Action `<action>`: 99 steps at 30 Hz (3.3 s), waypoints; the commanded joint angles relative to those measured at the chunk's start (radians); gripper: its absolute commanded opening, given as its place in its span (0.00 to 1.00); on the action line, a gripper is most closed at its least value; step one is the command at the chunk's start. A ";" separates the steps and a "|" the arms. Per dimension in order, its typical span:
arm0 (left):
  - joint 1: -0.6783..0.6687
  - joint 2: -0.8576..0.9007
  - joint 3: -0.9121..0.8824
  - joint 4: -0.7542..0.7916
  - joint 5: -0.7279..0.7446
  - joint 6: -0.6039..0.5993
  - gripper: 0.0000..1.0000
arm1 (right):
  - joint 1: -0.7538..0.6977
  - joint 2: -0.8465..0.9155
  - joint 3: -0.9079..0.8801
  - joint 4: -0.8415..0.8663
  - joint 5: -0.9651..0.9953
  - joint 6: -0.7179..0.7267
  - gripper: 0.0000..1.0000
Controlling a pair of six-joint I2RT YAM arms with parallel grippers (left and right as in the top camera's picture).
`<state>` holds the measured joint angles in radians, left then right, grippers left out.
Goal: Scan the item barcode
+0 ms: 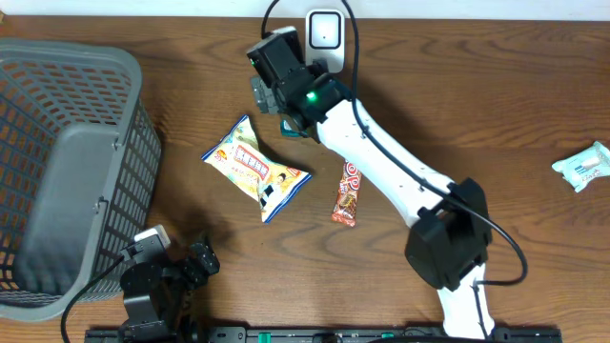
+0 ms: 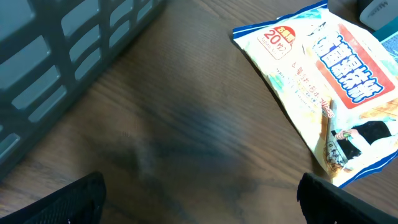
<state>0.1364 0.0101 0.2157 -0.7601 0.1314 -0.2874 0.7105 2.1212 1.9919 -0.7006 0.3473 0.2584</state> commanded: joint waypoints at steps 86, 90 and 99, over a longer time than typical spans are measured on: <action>0.002 -0.006 0.009 -0.003 -0.006 0.009 0.98 | -0.345 -0.030 0.003 -0.375 -1.307 -0.918 0.01; 0.002 -0.006 0.008 -0.003 -0.006 0.009 0.98 | -0.421 -0.086 0.003 -0.515 -1.528 -0.917 0.01; 0.002 -0.006 0.008 -0.003 -0.006 0.009 0.98 | -0.501 -0.094 0.003 -0.796 -1.815 -0.919 0.01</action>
<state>0.1364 0.0101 0.2157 -0.7601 0.1314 -0.2874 0.2043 2.0357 1.9858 -1.4628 -1.2655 -0.6720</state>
